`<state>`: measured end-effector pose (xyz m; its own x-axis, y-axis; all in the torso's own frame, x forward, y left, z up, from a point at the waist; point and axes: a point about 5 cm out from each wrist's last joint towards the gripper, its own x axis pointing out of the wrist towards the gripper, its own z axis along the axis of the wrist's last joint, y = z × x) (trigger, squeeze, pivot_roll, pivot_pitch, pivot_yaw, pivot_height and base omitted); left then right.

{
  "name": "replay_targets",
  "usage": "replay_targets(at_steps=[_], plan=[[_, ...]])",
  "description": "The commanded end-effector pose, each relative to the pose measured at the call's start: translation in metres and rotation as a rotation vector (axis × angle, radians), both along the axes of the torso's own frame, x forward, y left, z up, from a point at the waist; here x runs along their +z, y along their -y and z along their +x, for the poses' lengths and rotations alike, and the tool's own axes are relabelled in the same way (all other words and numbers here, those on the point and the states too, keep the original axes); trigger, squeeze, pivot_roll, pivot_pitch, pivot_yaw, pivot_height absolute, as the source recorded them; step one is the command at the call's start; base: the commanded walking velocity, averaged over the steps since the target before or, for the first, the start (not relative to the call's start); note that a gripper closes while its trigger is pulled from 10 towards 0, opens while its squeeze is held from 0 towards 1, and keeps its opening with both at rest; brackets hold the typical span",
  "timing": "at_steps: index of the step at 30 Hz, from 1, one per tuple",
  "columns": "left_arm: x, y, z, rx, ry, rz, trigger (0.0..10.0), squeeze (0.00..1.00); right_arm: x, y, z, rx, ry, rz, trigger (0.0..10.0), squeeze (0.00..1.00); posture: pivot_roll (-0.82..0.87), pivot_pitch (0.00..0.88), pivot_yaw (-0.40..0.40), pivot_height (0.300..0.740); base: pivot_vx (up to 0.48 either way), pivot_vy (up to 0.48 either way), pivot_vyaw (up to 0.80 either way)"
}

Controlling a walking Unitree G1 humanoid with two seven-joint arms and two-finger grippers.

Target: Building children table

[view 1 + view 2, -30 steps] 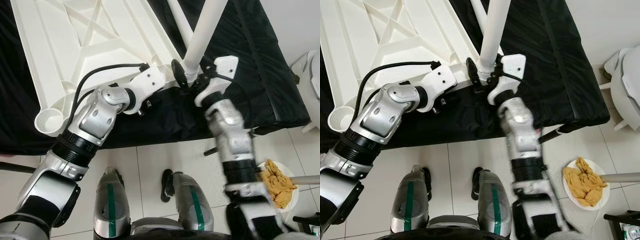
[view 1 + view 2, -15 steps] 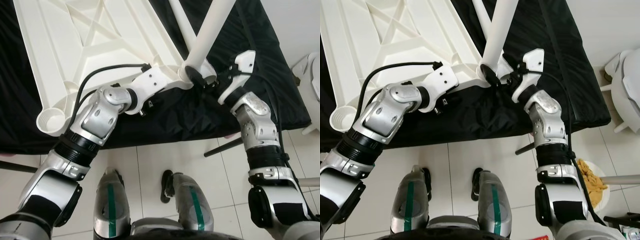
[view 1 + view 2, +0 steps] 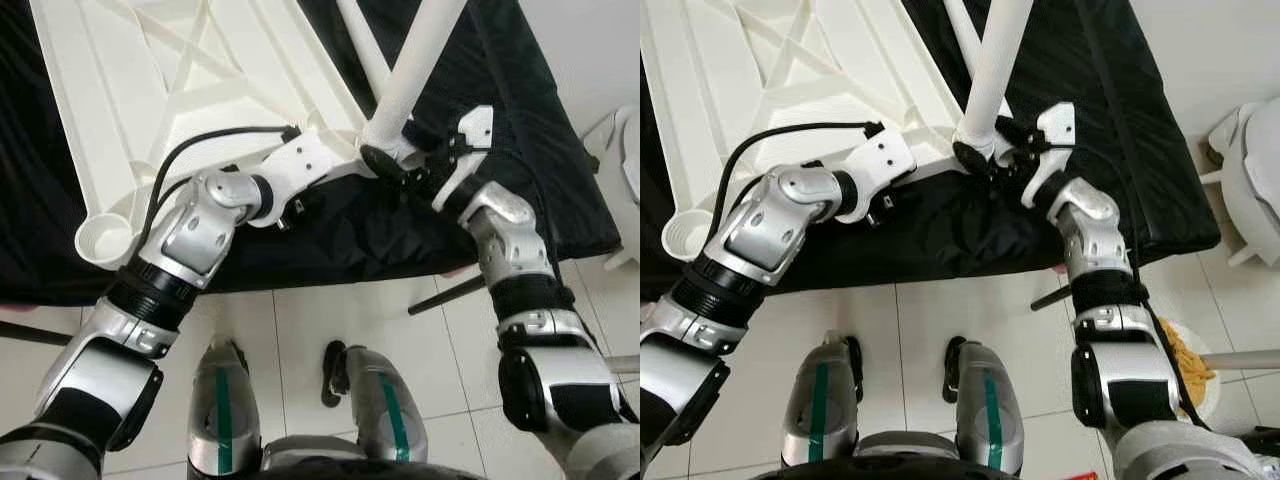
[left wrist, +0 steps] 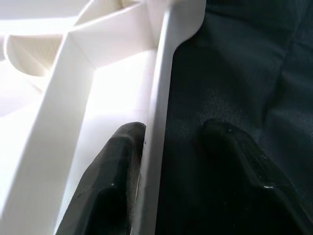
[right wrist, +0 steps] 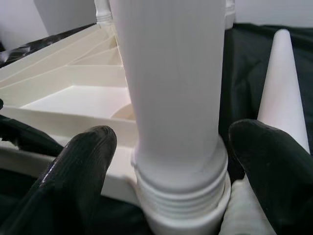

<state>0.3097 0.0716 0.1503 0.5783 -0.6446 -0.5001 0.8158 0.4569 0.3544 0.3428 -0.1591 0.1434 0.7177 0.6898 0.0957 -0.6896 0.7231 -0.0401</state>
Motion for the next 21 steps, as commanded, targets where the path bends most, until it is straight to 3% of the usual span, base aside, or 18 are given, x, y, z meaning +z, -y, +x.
replay_targets(at_steps=[1,16,21], plan=[[0.000,0.003,0.000,-0.015,0.006,0.012,10.0,0.00,-0.002,0.006,0.001,-0.011,-0.001,-0.019,10.0,0.00,0.02,0.046,-0.063,0.740,0.000,0.000,0.00],[0.001,0.003,-0.001,-0.021,0.009,0.008,10.0,0.00,0.000,0.002,0.015,0.002,-0.031,-0.080,10.0,0.00,0.03,0.058,-0.067,0.740,0.000,0.000,0.00],[0.004,0.013,0.001,-0.037,0.015,-0.007,10.0,0.00,0.001,0.002,0.019,-0.007,-0.023,-0.096,10.0,0.00,0.02,0.061,-0.065,0.740,0.000,0.000,0.00]])
